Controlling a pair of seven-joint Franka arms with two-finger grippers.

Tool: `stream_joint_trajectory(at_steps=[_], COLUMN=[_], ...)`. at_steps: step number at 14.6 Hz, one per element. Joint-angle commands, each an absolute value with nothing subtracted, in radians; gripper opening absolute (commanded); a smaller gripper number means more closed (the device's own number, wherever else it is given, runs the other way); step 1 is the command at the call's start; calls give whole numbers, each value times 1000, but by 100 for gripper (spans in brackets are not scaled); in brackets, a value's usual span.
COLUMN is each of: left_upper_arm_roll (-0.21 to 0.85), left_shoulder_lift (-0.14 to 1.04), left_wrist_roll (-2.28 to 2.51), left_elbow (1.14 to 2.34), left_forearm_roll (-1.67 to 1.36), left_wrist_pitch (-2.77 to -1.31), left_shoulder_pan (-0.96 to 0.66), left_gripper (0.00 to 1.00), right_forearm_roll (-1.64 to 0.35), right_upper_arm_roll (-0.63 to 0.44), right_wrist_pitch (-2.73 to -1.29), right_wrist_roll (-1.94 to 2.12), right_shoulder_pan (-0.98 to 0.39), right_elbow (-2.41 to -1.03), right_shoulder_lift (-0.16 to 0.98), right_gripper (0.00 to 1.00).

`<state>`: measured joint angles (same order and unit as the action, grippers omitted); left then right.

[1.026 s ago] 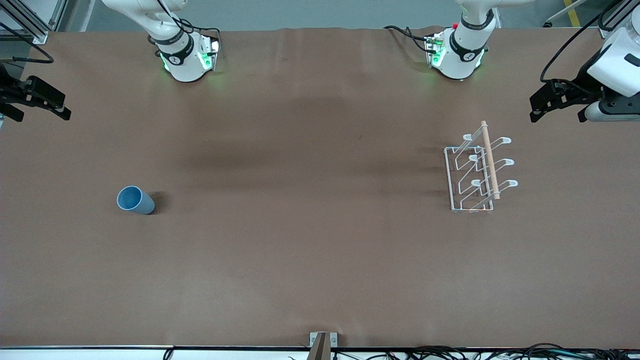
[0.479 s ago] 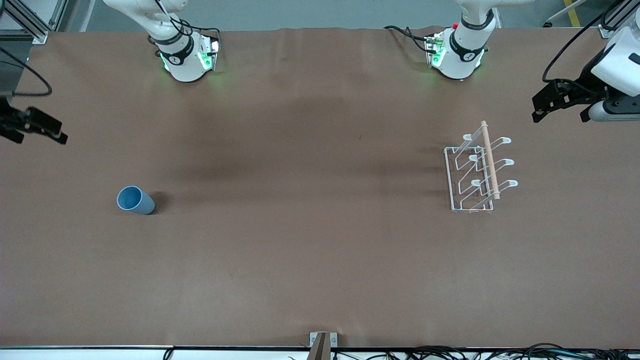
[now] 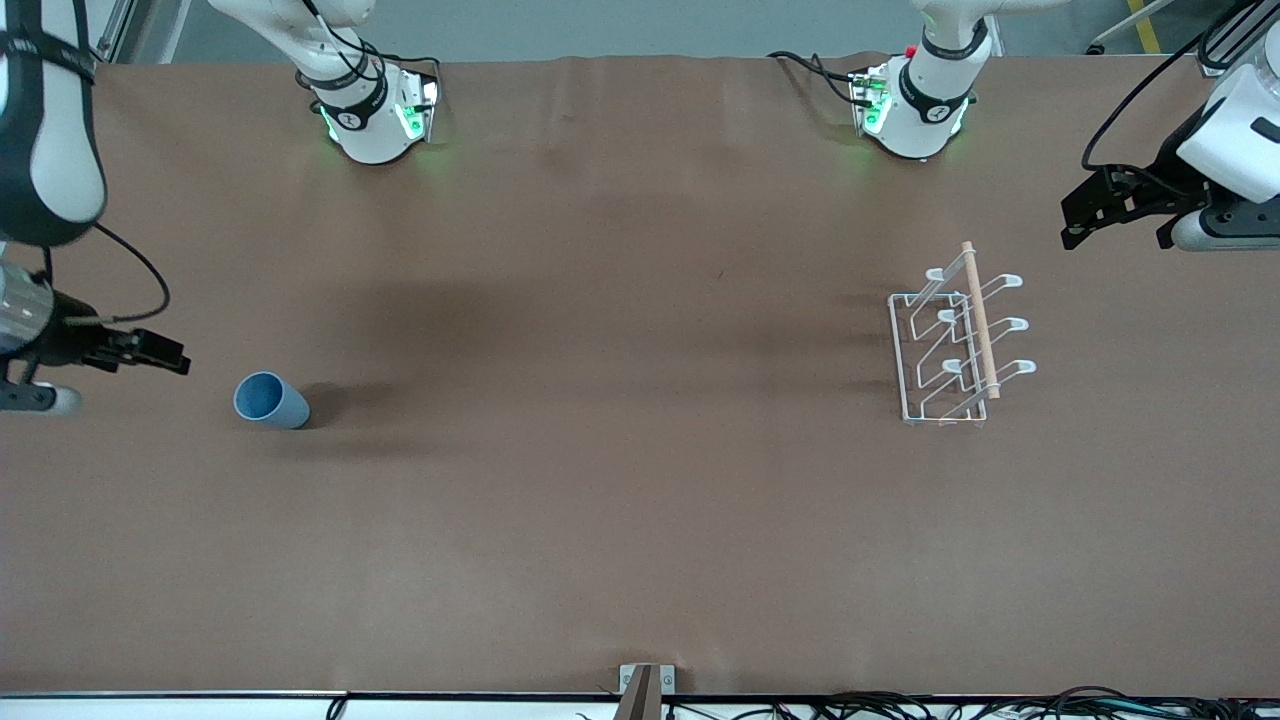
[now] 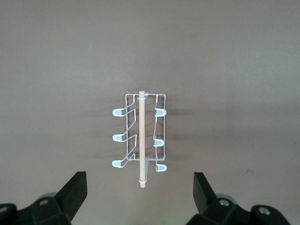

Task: Hang cup on cup holder
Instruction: 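Move the right gripper down toward the light blue cup, then close the right gripper on the blue cup's rim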

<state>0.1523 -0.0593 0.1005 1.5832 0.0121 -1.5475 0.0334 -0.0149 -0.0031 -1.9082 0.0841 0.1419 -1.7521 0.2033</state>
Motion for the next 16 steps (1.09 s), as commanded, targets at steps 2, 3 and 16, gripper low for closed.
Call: stream_joint_trajectory(at_steps=[2, 3, 16], left_upper_arm_roll=[156, 156, 156], left_shoulder_lift=[-49, -49, -41], left_wrist_roll=[106, 107, 87], left_elbow=[1563, 1563, 1562], left_forearm_roll=[9, 9, 14], left_wrist_pitch=[-1537, -1537, -1537], left_shoulder_pan=[40, 40, 40], left_gripper=[100, 100, 100], right_forearm_roll=[-14, -14, -14], right_upper_arm_roll=[8, 6, 8], right_wrist_pitch=[-2105, -2162, -2266], right_wrist_roll=[120, 123, 123], right_shoulder_pan=[186, 192, 210], right_elbow=[-1923, -1959, -1988], right_shoulder_lift=[202, 218, 388], right_gripper=[97, 97, 71])
